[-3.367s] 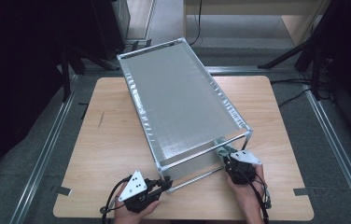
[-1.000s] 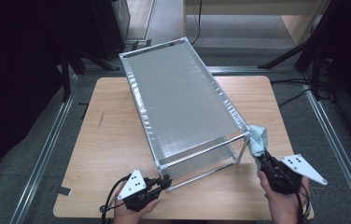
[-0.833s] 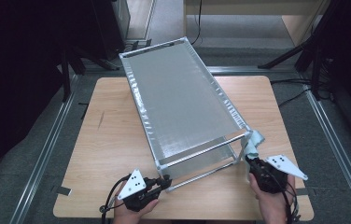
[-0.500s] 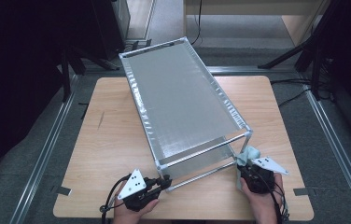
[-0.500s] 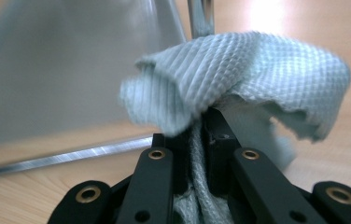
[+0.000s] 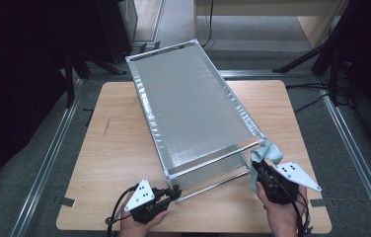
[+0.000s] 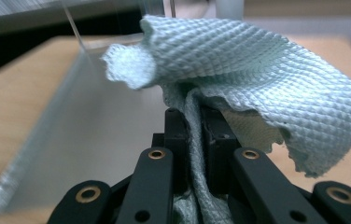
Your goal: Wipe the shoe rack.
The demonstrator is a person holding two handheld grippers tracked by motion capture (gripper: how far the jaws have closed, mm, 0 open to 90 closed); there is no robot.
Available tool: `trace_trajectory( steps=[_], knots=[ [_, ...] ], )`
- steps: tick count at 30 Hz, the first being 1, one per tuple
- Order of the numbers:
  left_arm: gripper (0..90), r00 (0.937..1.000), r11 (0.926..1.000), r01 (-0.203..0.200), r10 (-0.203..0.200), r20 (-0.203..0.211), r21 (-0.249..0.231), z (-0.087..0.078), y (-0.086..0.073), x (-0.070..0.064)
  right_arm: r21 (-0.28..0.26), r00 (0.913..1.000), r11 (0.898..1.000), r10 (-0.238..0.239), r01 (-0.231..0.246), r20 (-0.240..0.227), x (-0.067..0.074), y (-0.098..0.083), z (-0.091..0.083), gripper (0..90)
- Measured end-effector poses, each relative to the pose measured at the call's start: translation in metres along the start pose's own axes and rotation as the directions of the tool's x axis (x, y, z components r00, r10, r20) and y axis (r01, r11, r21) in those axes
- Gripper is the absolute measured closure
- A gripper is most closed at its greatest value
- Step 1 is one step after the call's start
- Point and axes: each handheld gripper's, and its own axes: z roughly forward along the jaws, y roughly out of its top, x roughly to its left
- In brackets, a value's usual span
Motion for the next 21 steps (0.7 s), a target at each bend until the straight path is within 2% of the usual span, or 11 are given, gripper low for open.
trace_trajectory(
  steps=[1,4,6,9,11,13,15,16,17,19,21],
  knots=[
    [79.9,1.0000,1.0000,0.000,0.000,0.000,0.000,0.000,0.000,0.000,0.037,1.0000,0.999,-0.001,0.000,0.006,-0.004,-0.008,0.007,82.3],
    [79.9,1.0000,1.0000,-0.001,0.001,-0.001,0.002,0.000,0.000,0.000,0.072,0.9996,0.997,-0.013,0.011,0.026,-0.018,-0.026,0.018,82.2],
    [79.9,1.0000,1.0000,-0.001,0.001,0.000,0.001,0.000,0.000,0.000,0.105,0.9956,0.994,-0.008,-0.002,0.093,-0.030,-0.033,0.019,82.3],
    [79.9,1.0000,1.0000,0.000,0.000,0.000,0.001,0.000,0.000,0.000,0.110,0.9875,0.992,0.037,-0.054,0.153,-0.054,-0.034,0.010,82.2],
    [79.9,1.0000,1.0000,0.000,0.000,0.000,0.002,0.000,0.000,0.000,0.103,0.9755,0.993,0.038,-0.062,0.217,-0.070,-0.032,0.002,82.3],
    [80.0,1.0000,1.0000,-0.001,0.001,-0.001,0.003,-0.001,0.000,0.000,0.098,0.9662,0.993,0.045,-0.072,0.254,-0.083,-0.032,-0.004,82.3],
    [80.0,1.0000,1.0000,-0.002,0.002,-0.005,0.002,-0.001,0.000,0.001,0.095,0.9614,0.991,0.065,-0.094,0.267,-0.094,-0.034,-0.009,82.2],
    [80.0,1.0000,1.0000,0.000,0.000,-0.006,0.002,-0.002,0.000,0.001,0.102,0.9625,0.989,0.074,-0.103,0.261,-0.100,-0.036,-0.009,81.4],
    [80.0,1.0000,1.0000,0.000,0.000,-0.007,0.003,-0.002,0.000,0.002,0.111,0.9667,0.989,0.064,-0.094,0.248,-0.103,-0.039,-0.008,78.0],
    [80.0,1.0000,1.0000,0.002,-0.002,-0.009,0.002,-0.002,0.000,0.002,0.140,0.9680,0.987,0.045,-0.081,0.247,-0.106,-0.044,-0.003,63.7],
    [80.0,0.9999,1.0000,0.002,-0.002,-0.011,0.002,-0.002,0.000,0.002,0.152,0.9726,0.985,0.046,-0.082,0.228,-0.107,-0.045,-0.001,49.3]
  ],
)
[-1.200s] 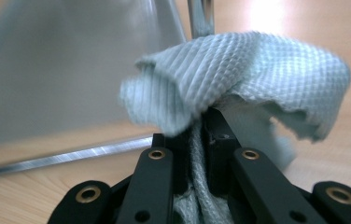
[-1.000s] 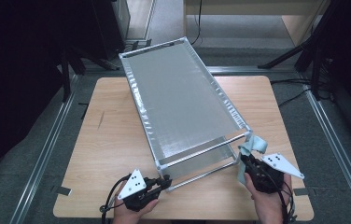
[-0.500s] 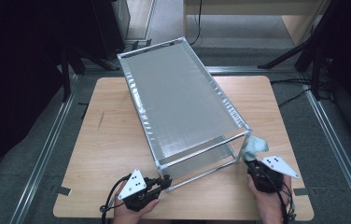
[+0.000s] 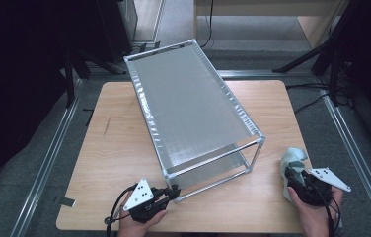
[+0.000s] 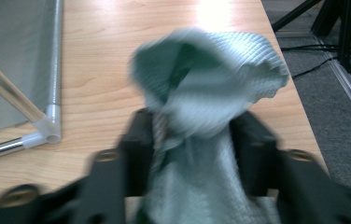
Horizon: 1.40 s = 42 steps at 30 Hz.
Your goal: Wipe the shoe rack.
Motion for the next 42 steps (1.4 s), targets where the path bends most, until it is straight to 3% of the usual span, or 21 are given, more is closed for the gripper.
trace_trajectory(
  steps=[4,8,11,13,15,17,19,20,22,27,29,32,37,39,40,42],
  knots=[
    [80.0,1.0000,1.0000,0.000,0.000,-0.001,-0.001,-0.001,0.000,0.001,-0.028,0.9998,1.000,0.001,-0.002,-0.018,0.002,0.012,-0.019,30.1],
    [79.9,1.0000,1.0000,0.003,-0.003,-0.002,-0.001,0.000,0.000,0.001,-0.104,0.9993,0.994,-0.031,0.029,-0.023,0.017,0.022,-0.039,26.9],
    [79.9,1.0000,1.0000,0.004,-0.004,-0.004,-0.001,0.000,0.000,0.001,-0.138,0.9928,0.987,-0.088,0.076,-0.082,0.038,0.028,-0.045,29.5],
    [79.9,1.0000,1.0000,0.003,-0.003,-0.005,-0.001,0.000,0.000,0.000,-0.134,0.9807,0.987,-0.115,0.094,-0.158,0.057,0.030,-0.038,34.4],
    [80.0,1.0000,1.0000,0.003,-0.003,-0.007,-0.001,0.000,0.000,0.000,-0.112,0.9696,0.986,-0.146,0.126,-0.196,0.076,0.030,-0.022,40.4],
    [80.0,0.9999,1.0000,0.002,-0.002,-0.011,0.000,-0.001,0.000,0.000,-0.108,0.9725,0.985,-0.150,0.132,-0.178,0.087,0.031,-0.010,48.1],
    [80.1,0.9999,1.0000,0.002,-0.002,-0.015,0.000,-0.002,-0.001,0.000,-0.094,0.9784,0.991,-0.108,0.093,-0.176,0.093,0.032,0.003,60.5],
    [80.1,0.9998,1.0000,0.001,-0.001,-0.020,0.001,-0.004,-0.001,0.001,-0.092,0.9818,0.993,-0.086,0.072,-0.169,0.095,0.033,0.008,70.9],
    [80.2,0.9995,1.0000,0.005,-0.005,-0.033,0.000,-0.006,-0.001,0.002,-0.101,0.9764,0.993,-0.078,0.059,-0.202,0.099,0.034,0.013,79.3],
    [80.2,0.9983,0.9999,0.013,-0.013,-0.056,0.001,-0.013,-0.003,0.003,-0.119,0.9753,0.987,-0.129,0.108,-0.179,0.116,0.039,0.024,80.7],
    [80.2,0.9985,0.9999,0.010,-0.010,-0.055,0.002,-0.012,-0.004,0.000,-0.122,0.9777,0.987,-0.124,0.104,-0.170,0.122,0.043,0.032,80.7],
    [80.2,0.9988,1.0000,0.005,-0.005,-0.048,0.007,-0.009,-0.003,-0.007,-0.130,0.9789,0.986,-0.124,0.103,-0.162,0.128,0.052,0.048,80.9],
    [80.2,0.9996,0.9997,-0.017,0.018,-0.022,0.016,0.006,0.000,-0.025,-0.136,0.9732,0.981,-0.158,0.136,-0.167,0.139,0.070,0.076,80.8],
    [80.1,0.9994,0.9999,-0.011,0.011,-0.031,0.009,0.014,0.002,-0.030,-0.129,0.9724,0.985,-0.142,0.119,-0.185,0.141,0.076,0.086,71.9],
    [80.1,0.9994,1.0000,-0.008,0.008,-0.033,0.005,0.017,0.003,-0.031,-0.122,0.9741,0.987,-0.126,0.105,-0.187,0.140,0.077,0.088,63.0],
    [80.0,0.9993,1.0000,-0.004,0.004,-0.036,0.001,0.026,0.006,-0.032,-0.105,0.9767,0.991,-0.101,0.082,-0.190,0.138,0.076,0.082,51.7]
  ],
)
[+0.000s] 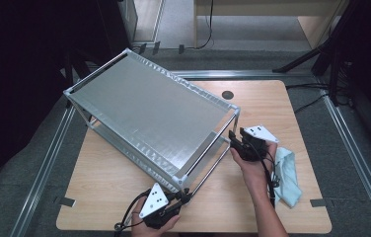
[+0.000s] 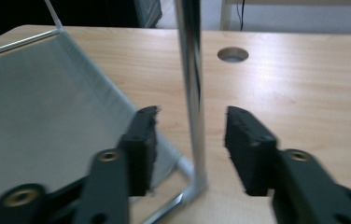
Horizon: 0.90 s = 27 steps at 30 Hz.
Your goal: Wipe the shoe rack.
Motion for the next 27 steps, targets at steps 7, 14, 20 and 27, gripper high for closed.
trace_trajectory(
  steps=[7,14,20,27],
  knots=[
    [74.3,0.9997,0.9991,0.010,-0.011,-0.020,-0.042,0.027,0.012,0.000,0.006,0.9996,1.000,0.014,-0.014,-0.026,0.004,-0.030,-0.049,40.4],
    [39.8,0.9977,0.9960,0.017,-0.023,-0.064,-0.088,-0.006,0.006,0.005,0.012,0.9876,0.999,-0.028,0.030,-0.154,0.032,-0.065,-0.090,15.4],
    [35.8,0.9856,0.9876,0.103,-0.118,-0.121,-0.118,-0.054,-0.010,0.040,0.020,0.9632,0.997,-0.067,0.075,-0.260,0.069,-0.077,-0.098,8.4],
    [35.5,0.9475,0.9844,0.133,-0.160,-0.277,-0.115,-0.093,-0.020,0.085,0.014,0.9465,0.991,-0.120,0.130,-0.300,0.126,-0.078,-0.084,30.1]
  ],
)
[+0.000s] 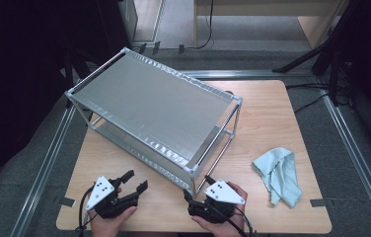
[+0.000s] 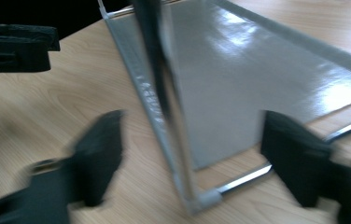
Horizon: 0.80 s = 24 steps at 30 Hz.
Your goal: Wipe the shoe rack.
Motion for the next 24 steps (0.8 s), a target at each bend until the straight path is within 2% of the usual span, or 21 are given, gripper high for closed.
trace_trajectory(
  steps=[1,3,6,9,10,11,12,13,15,16,18,21,22,23,24],
  knots=[
    [35.4,0.9996,0.9999,0.010,-0.010,-0.025,-0.004,-0.002,0.000,0.007,0.002,1.0000,1.000,0.007,-0.007,0.001,0.003,0.000,0.003,47.9],
    [35.5,0.9965,0.9993,0.037,-0.037,-0.075,-0.008,-0.007,0.001,0.020,-0.004,0.9997,1.000,0.020,-0.020,0.010,0.004,0.000,0.006,62.0],
    [35.6,0.9885,0.9973,0.071,-0.073,-0.132,-0.020,-0.015,0.002,0.040,-0.013,0.9997,1.000,0.024,-0.024,0.010,-0.002,-0.002,0.003,76.9],
    [36.1,0.9797,0.9938,0.104,-0.110,-0.168,-0.039,-0.023,0.004,0.058,-0.009,0.9989,1.000,0.021,-0.020,0.042,-0.014,-0.004,-0.006,78.9],
    [36.1,0.9736,0.9926,0.112,-0.119,-0.195,-0.046,-0.026,0.006,0.066,-0.007,0.9986,1.000,0.016,-0.016,0.051,-0.017,-0.004,-0.009,79.3],
    [36.0,0.9665,0.9916,0.119,-0.127,-0.223,-0.050,-0.028,0.007,0.073,-0.007,0.9965,1.000,-0.007,0.007,0.084,-0.022,-0.006,-0.015,79.9],
    [36.1,0.9623,0.9909,0.123,-0.133,-0.237,-0.054,-0.030,0.008,0.077,-0.008,0.9945,1.000,-0.008,0.009,0.104,-0.029,-0.008,-0.021,79.9],
    [36.1,0.9563,0.9899,0.130,-0.140,-0.257,-0.055,-0.031,0.009,0.083,-0.007,0.9944,1.000,0.001,0.000,0.106,-0.033,-0.009,-0.024,79.9],
    [36.3,0.9439,0.9896,0.137,-0.144,-0.297,-0.045,-0.031,0.011,0.092,-0.003,0.9903,1.000,0.001,0.000,0.139,-0.044,-0.010,-0.034,80.1],
    [36.5,0.9362,0.9886,0.144,-0.151,-0.317,-0.044,-0.030,0.013,0.099,-0.003,0.9890,1.000,0.005,-0.005,0.148,-0.049,-0.011,-0.037,80.0],
    [37.1,0.9254,0.9873,0.154,-0.158,-0.345,-0.037,-0.024,0.016,0.110,-0.002,0.9874,1.000,0.019,-0.019,0.157,-0.059,-0.013,-0.046,80.1],
    [37.9,0.9216,0.9857,0.165,-0.167,-0.350,-0.036,-0.014,0.021,0.120,0.001,0.9856,1.000,0.021,-0.021,0.168,-0.066,-0.016,-0.056,80.1],
    [38.2,0.9184,0.9859,0.165,-0.165,-0.360,-0.030,-0.008,0.025,0.125,0.000,0.9849,1.000,0.021,-0.022,0.172,-0.067,-0.017,-0.058,80.2],
    [39.2,0.9137,0.9860,0.165,-0.161,-0.373,-0.023,-0.003,0.028,0.129,0.002,0.9845,1.000,0.023,-0.024,0.174,-0.069,-0.018,-0.062,80.2],
    [40.2,0.9058,0.9836,0.180,-0.171,-0.388,-0.015,0.001,0.032,0.134,0.001,0.9842,1.000,0.020,-0.020,0.176,-0.070,-0.019,-0.064,80.2]
  ],
)
